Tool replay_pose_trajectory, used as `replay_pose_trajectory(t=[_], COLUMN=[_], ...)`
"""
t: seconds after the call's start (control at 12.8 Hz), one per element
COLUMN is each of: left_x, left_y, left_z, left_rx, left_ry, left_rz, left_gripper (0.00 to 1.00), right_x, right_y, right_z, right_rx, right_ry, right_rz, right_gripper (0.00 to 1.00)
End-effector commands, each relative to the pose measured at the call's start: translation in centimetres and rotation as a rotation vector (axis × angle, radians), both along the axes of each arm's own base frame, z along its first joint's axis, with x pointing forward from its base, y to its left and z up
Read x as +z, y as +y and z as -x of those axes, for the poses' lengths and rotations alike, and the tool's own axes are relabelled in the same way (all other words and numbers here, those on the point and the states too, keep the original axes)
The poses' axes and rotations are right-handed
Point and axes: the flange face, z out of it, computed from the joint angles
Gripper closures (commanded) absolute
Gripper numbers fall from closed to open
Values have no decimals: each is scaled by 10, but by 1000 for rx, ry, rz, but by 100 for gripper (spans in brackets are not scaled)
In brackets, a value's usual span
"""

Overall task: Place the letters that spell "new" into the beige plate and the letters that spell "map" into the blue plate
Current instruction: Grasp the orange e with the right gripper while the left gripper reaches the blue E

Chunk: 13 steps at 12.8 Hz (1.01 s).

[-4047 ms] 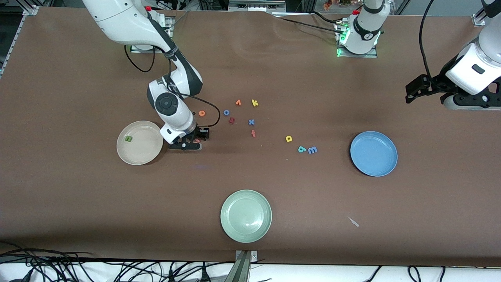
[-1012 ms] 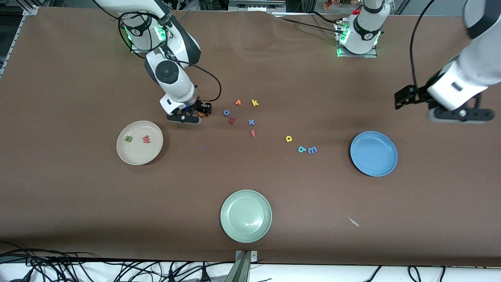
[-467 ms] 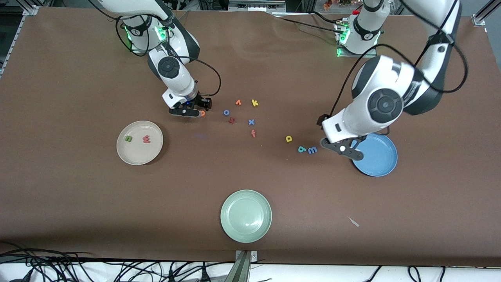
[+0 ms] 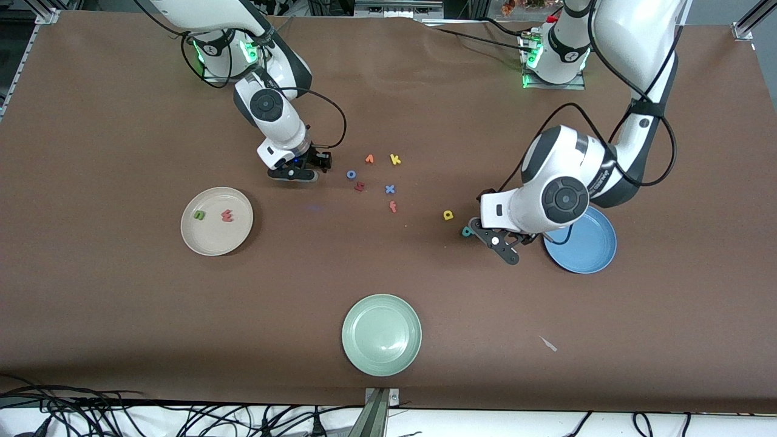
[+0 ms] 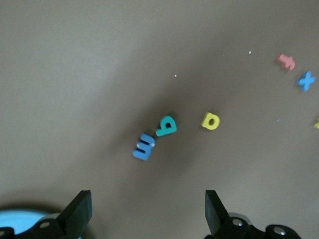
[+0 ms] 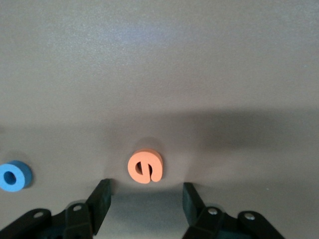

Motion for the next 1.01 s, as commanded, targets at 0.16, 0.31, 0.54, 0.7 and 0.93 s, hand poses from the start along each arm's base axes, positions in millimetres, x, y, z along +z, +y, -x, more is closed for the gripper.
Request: replay_pose_trajectory(t=[0.16,0.31,0.54,0.7,0.93], left_x=[-51,-66,-88,-99,-113], left_y=[-10,-16,-17,-21,-21], left_z=[22,31,39,40,41], left_rx=[-187,-262,-284,-292,-338], left_ry=[-67,-96,-113,-121,-130], left_rz=[66,13,6,12,-19], left_gripper=[0,4,10,10,16], right_x=[-3,-2,-2,-1,-3], right_y=[-1,-2,-7,-7,-4], right_z=[-5,-8,-13,-20,-24], right_rx=[46,54,69,67,64], right_ry=[-32,-41,-54,-62,-63], right_rz=[8,11,22,21,16], right_gripper=[60,60,60,54,55])
